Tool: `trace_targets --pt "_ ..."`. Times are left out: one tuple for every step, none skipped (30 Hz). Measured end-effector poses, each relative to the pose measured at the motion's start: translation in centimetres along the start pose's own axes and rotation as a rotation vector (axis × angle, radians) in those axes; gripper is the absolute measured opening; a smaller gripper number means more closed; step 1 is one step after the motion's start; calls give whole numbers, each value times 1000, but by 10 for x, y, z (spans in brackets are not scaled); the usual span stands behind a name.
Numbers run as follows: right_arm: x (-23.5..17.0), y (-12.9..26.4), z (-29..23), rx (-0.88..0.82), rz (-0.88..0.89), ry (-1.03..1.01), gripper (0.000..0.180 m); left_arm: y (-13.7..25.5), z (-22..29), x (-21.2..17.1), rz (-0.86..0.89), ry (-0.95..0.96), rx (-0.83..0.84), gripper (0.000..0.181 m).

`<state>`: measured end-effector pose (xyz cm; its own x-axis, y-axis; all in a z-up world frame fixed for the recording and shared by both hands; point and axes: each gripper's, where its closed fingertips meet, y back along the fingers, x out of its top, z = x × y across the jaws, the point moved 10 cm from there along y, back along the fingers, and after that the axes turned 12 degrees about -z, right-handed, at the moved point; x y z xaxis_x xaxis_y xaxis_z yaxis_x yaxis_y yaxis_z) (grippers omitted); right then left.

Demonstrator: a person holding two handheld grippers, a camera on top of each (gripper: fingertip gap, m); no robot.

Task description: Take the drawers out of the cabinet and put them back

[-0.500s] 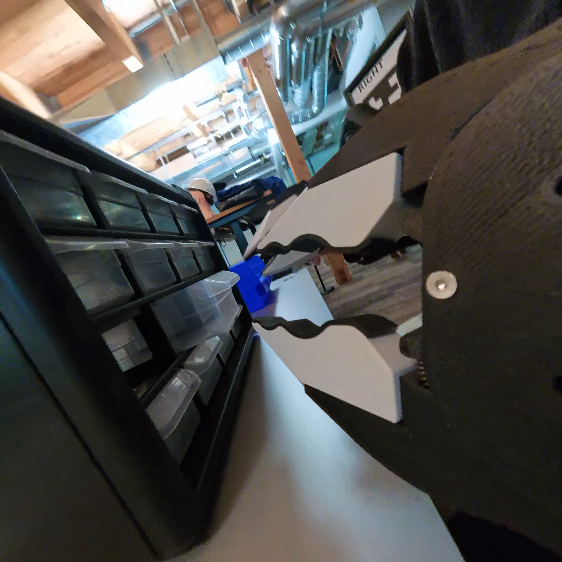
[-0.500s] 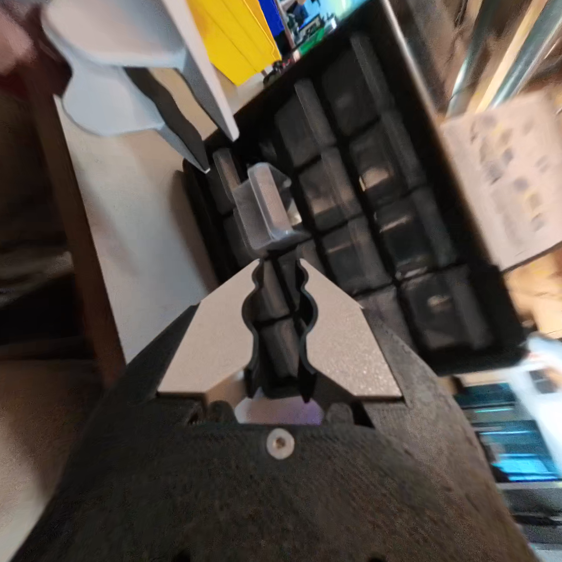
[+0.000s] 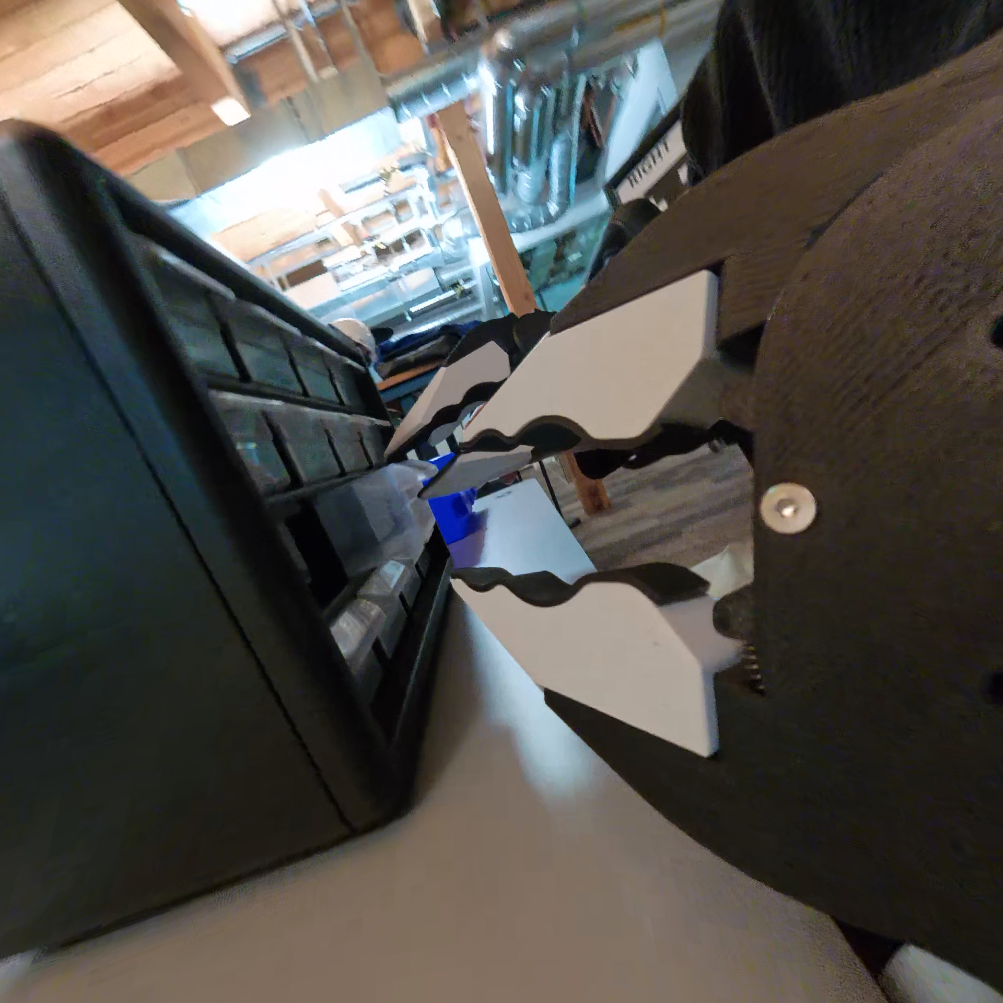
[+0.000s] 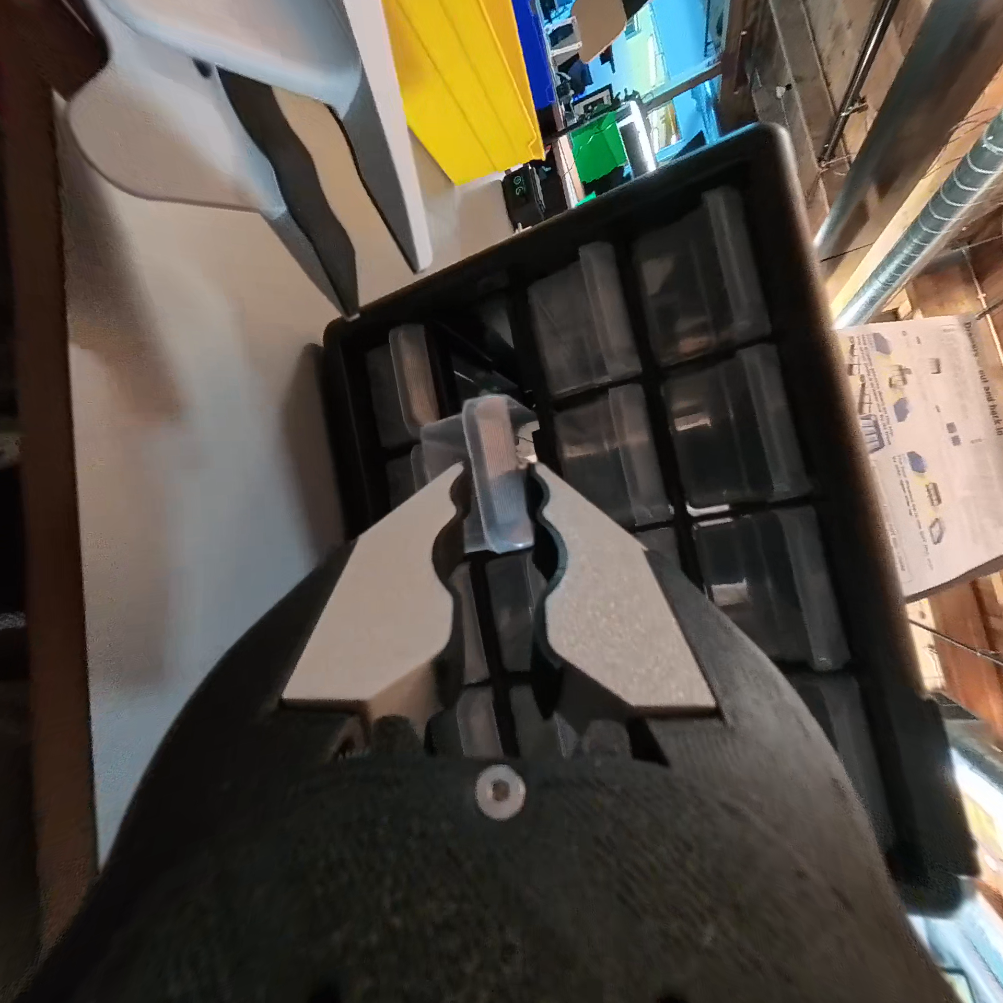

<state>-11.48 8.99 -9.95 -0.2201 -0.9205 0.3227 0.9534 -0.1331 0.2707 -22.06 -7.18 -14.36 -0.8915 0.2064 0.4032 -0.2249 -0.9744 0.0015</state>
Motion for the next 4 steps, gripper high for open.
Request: trace_targets --pt "0 -1 0 1 -5 8 17 1 -3 0 7 32 -8 40" --pt "0 -1 0 -1 -9 12 17 1 -4 0 9 50 -15 40" --pt "0 0 -1 1 -8 19 17 1 -4 0 8 56 -18 40" --pt "-1 1 -1 2 0 30 16 1 -4 0 5 52 -19 40"
